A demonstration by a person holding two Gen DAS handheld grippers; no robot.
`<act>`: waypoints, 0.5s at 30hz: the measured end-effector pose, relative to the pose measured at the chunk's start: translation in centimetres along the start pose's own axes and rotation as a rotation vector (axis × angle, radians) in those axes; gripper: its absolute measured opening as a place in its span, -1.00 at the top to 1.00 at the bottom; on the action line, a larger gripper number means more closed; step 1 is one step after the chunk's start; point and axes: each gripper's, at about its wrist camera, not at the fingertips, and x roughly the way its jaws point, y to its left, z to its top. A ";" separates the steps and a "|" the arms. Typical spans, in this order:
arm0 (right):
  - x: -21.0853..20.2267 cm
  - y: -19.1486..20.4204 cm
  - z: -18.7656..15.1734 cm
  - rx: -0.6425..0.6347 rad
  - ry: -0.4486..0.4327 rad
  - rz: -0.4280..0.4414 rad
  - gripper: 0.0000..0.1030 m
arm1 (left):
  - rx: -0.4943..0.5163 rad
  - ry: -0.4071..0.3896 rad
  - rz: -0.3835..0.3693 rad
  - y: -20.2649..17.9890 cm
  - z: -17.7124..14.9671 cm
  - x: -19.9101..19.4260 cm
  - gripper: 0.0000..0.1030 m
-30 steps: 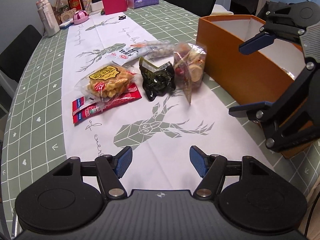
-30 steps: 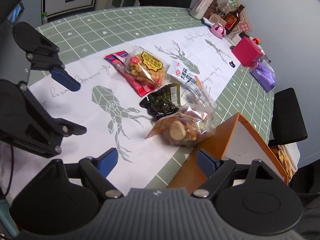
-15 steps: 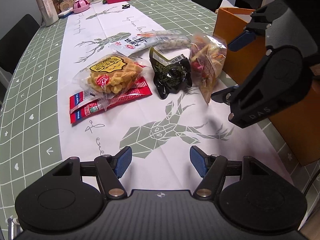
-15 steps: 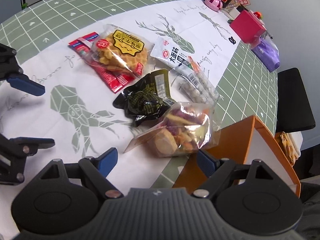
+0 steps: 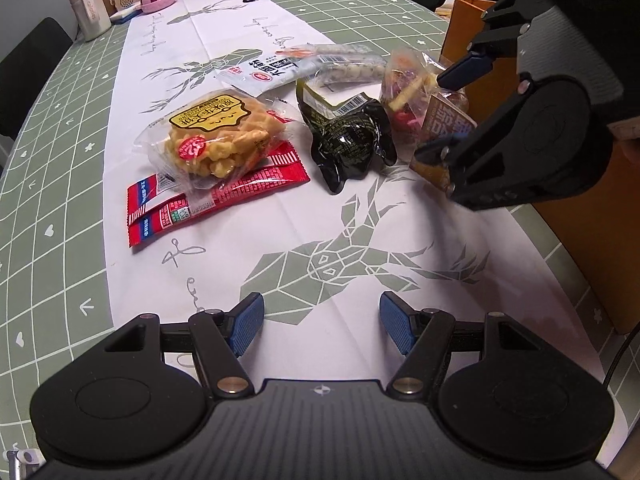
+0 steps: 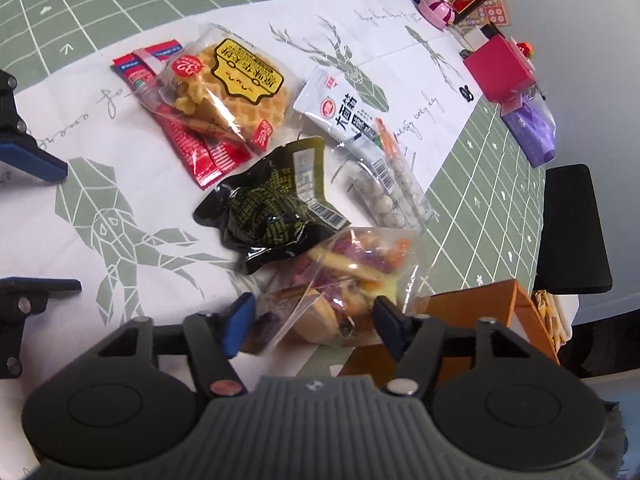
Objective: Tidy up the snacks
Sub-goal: 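Grasp the black seaweed pouch with the left tool while the right tool grasps the dried fruit bag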
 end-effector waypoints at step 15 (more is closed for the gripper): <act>-4.1 1.7 0.0 0.027 -0.083 0.313 0.15 | 0.083 -0.012 -0.020 -0.1 -0.9 -1.4 -0.52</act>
